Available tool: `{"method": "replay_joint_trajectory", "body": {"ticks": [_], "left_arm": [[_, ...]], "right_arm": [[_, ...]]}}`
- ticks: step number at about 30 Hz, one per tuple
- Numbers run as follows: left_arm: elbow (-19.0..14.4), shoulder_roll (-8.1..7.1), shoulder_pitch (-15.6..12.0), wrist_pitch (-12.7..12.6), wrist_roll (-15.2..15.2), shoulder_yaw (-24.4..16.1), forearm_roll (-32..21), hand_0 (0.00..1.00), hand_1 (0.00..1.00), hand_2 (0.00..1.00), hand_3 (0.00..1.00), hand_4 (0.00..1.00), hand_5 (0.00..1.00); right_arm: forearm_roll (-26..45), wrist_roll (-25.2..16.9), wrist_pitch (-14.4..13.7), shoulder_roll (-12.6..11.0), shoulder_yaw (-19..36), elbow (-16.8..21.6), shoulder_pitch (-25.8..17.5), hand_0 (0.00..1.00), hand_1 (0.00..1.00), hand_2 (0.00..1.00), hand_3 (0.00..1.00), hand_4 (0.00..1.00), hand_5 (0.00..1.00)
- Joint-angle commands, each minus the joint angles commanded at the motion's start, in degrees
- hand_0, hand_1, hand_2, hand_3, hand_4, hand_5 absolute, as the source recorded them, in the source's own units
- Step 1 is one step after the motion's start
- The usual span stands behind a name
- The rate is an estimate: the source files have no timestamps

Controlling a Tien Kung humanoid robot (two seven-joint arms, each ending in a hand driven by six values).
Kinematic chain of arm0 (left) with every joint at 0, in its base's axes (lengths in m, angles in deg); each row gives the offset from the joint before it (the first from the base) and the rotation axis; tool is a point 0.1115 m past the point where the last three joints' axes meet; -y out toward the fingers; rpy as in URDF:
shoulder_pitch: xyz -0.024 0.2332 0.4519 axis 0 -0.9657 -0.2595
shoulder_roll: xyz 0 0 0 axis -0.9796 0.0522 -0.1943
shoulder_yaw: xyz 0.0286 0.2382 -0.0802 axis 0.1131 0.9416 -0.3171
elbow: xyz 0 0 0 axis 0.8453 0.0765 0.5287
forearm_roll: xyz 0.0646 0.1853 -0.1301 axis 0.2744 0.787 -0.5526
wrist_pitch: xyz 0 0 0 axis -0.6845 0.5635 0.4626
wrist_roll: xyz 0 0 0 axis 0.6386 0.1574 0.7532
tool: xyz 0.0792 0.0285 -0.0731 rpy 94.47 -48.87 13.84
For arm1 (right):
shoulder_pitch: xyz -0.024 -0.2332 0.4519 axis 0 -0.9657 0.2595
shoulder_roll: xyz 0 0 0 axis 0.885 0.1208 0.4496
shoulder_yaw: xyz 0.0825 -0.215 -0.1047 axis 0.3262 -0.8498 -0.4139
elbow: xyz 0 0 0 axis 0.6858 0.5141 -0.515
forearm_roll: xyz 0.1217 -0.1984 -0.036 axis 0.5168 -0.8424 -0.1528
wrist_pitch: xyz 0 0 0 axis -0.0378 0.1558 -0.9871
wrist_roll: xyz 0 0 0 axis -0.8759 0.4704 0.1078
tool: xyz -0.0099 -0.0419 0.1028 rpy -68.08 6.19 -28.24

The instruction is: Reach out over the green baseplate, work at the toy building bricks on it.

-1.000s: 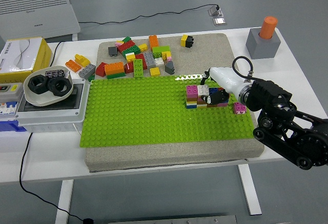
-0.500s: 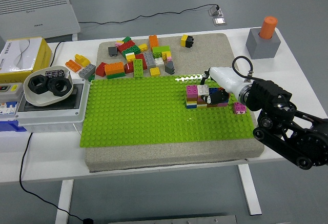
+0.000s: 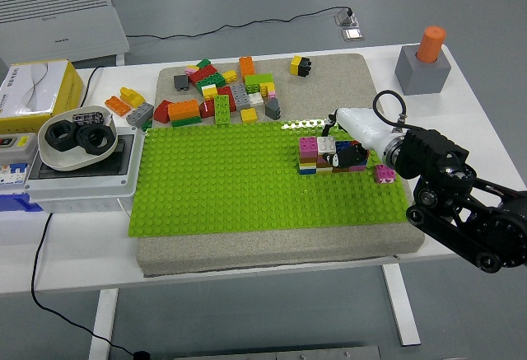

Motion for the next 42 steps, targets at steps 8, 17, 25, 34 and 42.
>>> {"method": "replay_joint_trajectory", "body": {"ticks": [8,17,25,34,42], "left_arm": [[0.00,0.00,-0.02,-0.03,-0.15,-0.06,0.10,0.734,0.572,0.539,0.707,0.721,0.813],[0.00,0.00,-0.04,-0.05,-0.16,-0.06,0.11,0.735,0.572,0.539,0.707,0.721,0.813],[0.00,0.00,-0.08,0.04,-0.11,-0.11,0.22,0.735,0.572,0.538,0.706,0.722,0.811],[0.00,-0.01,-0.14,0.15,-0.02,-0.15,0.27,0.735,0.572,0.538,0.706,0.722,0.810],[0.00,-0.07,-0.11,0.22,0.00,-0.15,0.28,0.737,0.573,0.539,0.706,0.722,0.810]], "right_arm": [[-0.02,0.02,-0.02,0.00,0.04,-0.02,-0.01,0.791,0.758,0.792,0.629,0.715,0.190],[-0.02,0.04,-0.02,0.03,0.02,-0.06,-0.04,0.793,0.759,0.794,0.631,0.714,0.191],[0.08,0.11,0.17,-0.04,-0.02,0.00,-0.07,0.795,0.760,0.795,0.635,0.714,0.186],[0.34,0.00,0.46,-0.07,0.12,0.15,-0.14,0.797,0.765,0.799,0.652,0.717,0.177],[0.46,-0.36,0.33,-0.11,0.47,0.37,-0.18,0.798,0.768,0.808,0.751,0.791,0.188]]}}
